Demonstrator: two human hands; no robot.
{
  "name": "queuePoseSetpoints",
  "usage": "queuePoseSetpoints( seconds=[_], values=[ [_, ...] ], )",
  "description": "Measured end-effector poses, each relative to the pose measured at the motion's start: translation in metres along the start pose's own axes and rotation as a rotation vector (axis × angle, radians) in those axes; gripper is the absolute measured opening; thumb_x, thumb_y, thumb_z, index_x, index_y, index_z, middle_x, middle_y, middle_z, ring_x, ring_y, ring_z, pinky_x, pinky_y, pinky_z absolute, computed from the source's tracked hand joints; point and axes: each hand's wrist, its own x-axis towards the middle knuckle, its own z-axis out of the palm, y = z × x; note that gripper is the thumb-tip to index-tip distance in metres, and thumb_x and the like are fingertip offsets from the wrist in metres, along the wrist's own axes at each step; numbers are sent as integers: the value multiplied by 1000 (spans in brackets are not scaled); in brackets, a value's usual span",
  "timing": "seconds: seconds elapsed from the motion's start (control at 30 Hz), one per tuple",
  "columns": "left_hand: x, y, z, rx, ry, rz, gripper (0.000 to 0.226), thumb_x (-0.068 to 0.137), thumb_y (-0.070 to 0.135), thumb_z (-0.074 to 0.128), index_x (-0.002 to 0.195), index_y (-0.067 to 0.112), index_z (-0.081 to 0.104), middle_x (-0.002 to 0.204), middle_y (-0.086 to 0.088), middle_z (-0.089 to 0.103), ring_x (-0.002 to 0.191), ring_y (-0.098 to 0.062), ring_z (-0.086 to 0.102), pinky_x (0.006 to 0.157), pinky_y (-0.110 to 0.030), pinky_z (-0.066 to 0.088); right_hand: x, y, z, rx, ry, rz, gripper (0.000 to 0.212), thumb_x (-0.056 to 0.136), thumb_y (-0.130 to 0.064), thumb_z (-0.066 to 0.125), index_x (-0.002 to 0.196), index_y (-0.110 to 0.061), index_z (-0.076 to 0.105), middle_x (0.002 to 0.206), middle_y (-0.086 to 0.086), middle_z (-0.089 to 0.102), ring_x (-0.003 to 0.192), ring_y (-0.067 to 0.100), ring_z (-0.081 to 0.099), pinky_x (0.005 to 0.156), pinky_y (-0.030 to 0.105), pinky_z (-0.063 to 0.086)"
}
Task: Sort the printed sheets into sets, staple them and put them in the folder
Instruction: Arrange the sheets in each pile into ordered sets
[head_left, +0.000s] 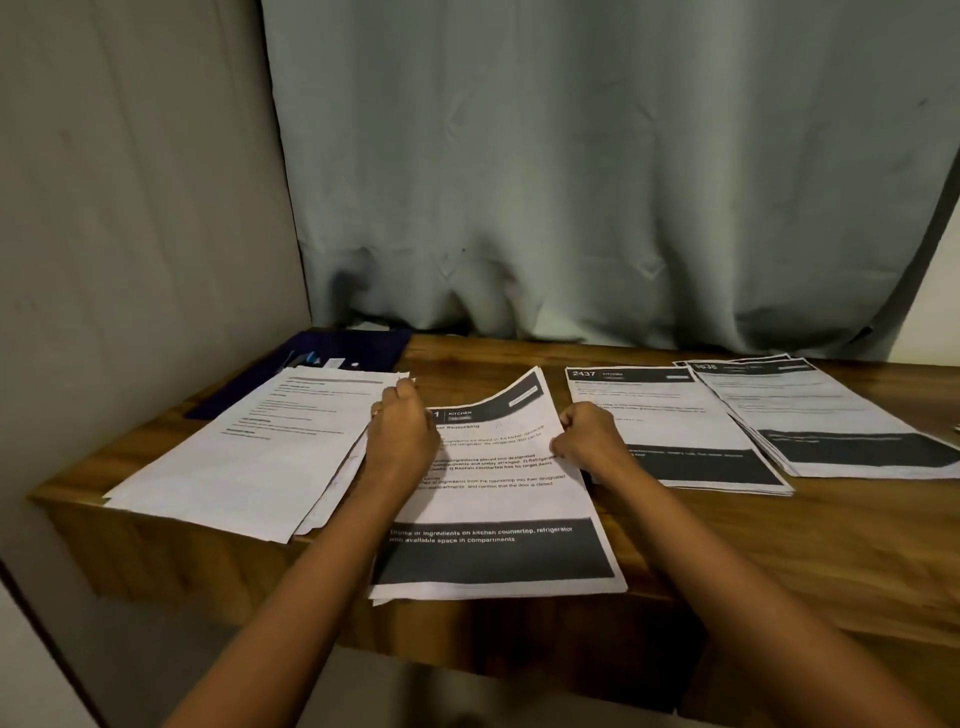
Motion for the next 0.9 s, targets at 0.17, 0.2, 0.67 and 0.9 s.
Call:
queuePoseSetpoints(
  seconds=[0.17,0.2,0.67,0.9],
  values=[
    [37,21,21,-261,-290,133,40,98,15,50,137,10,44,138,-13,51,127,-29,49,104,-39,41,2,4,1,3,-17,-19,16,84,-7,69,99,-6,65,112,8,66,100,26,62,80,34,55],
    [40,25,26,-286,-327,138,42,98,16,49,139,11,42,140,-12,49,128,-28,48,104,-38,41,1,4,1,19,-21,-27,14,85,-8,68,98,-7,63,113,8,65,100,25,62,77,30,53],
    [48,17,82,-489,-292,137,30,99,25,50,128,22,56,118,5,62,103,-9,58,75,-14,45,19,9,-8,-3,-115,-102,20,83,-8,68,77,-20,54,88,-2,59,78,12,55,56,20,42],
    [44,18,76,-609,-201,53,29,100,38,45,97,18,66,92,3,67,82,-6,61,61,-14,40,45,6,-19,233,-157,-210,34,96,-23,54,130,-16,53,109,-5,57,101,11,53,79,20,40]
  ],
)
